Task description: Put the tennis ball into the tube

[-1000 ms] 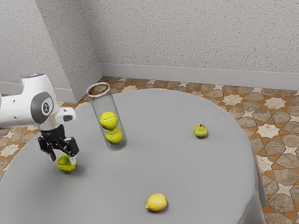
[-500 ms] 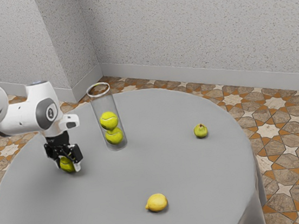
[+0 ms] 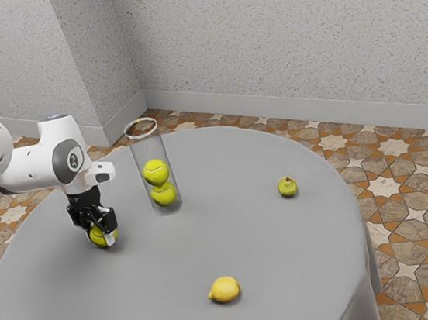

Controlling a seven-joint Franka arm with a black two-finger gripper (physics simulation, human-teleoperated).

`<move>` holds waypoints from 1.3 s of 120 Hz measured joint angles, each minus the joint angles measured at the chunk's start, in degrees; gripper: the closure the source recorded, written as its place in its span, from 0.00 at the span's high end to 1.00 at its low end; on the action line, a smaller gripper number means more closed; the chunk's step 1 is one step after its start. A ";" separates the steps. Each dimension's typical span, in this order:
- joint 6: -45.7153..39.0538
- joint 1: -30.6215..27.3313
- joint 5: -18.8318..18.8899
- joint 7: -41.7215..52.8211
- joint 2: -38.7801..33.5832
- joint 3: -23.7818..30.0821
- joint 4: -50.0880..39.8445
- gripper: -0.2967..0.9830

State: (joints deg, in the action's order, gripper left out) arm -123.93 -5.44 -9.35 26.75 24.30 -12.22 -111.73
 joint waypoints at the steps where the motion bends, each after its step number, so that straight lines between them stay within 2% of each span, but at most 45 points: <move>1: 0.00 0.00 0.00 0.02 -0.01 0.00 0.00 0.56; 28: -0.32 0.53 0.21 0.46 -2.81 0.00 -0.02 0.55; 74: -2.41 2.92 2.80 -0.22 -24.36 1.87 -0.16 0.52; 90: -2.93 4.92 4.56 -1.74 -28.42 2.49 -0.10 0.53; 116: -3.28 8.26 4.90 -6.50 -28.64 3.28 1.96 0.53; 156: -3.01 8.33 2.49 -12.13 -18.66 3.46 10.82 0.52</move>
State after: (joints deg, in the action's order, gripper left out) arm -126.94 2.88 -6.86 14.61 5.63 -8.76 -100.91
